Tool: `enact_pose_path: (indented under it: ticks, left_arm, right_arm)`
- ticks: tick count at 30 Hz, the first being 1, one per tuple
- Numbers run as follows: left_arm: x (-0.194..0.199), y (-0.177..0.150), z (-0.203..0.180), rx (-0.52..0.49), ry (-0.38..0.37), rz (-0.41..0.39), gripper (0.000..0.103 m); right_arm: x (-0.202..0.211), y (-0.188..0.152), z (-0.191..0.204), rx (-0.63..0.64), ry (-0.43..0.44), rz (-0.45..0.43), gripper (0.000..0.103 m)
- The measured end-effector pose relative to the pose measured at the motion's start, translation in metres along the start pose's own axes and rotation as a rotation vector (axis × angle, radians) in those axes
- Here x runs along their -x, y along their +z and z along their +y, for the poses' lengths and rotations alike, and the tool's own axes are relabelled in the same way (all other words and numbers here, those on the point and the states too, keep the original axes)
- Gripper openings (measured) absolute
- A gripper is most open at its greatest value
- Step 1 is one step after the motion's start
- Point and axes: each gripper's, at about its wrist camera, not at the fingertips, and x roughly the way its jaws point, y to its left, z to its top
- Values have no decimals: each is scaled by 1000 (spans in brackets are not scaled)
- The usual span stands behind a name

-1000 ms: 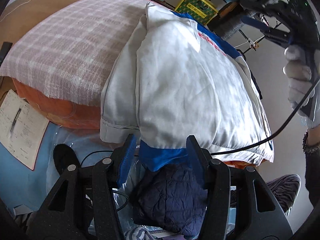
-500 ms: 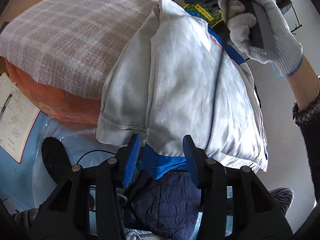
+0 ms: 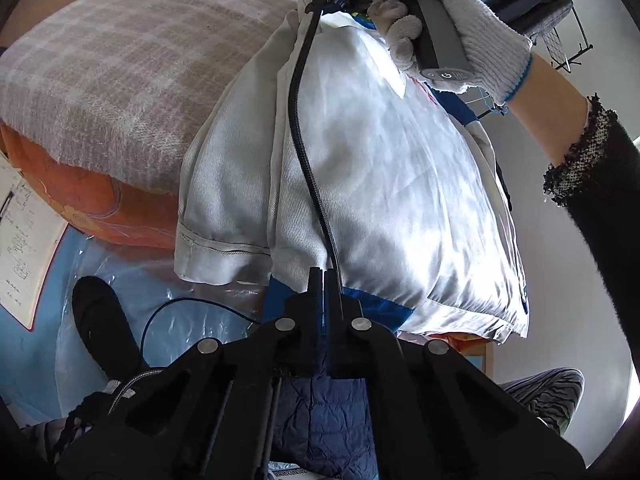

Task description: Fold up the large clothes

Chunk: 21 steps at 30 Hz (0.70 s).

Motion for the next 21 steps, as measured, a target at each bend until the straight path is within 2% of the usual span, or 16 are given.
enact_pose_path:
  ticks: [6, 9, 10, 12, 13, 16, 17, 18, 19, 20, 21]
  left_arm:
    - [28, -9, 2, -2, 28, -55, 0]
    - [26, -5, 11, 35, 26, -66, 1]
    - [21, -3, 14, 50, 19, -54, 7]
    - [9, -1, 17, 59, 39, -27, 55]
    - [5, -1, 17, 59, 28, -29, 58]
    - [-6, 0, 15, 24, 40, -9, 58]
    - [-9, -1, 16, 19, 49, -6, 53]
    - [-11, -2, 17, 27, 32, 8, 30]
    - [-14, -3, 19, 39, 12, 32, 14]
    - [-16, -4, 20, 39, 11, 42, 6]
    - [-14, -5, 20, 33, 20, 35, 5]
  right_arm:
    - [25, 17, -6, -49, 73, -74, 1]
    - [31, 26, -8, -85, 100, -93, 1]
    - [30, 27, -8, -87, 101, -92, 1]
    - [25, 28, -6, -76, 97, -87, 1]
    - [23, 27, -4, -67, 93, -83, 1]
    - [20, 26, -5, -63, 99, -76, 1]
    - [20, 26, -7, -66, 104, -75, 1]
    - [20, 26, -8, -68, 110, -74, 1]
    - [20, 26, -8, -68, 114, -73, 1]
    - [20, 27, -9, -67, 115, -73, 1]
    - [20, 27, -8, -63, 116, -72, 1]
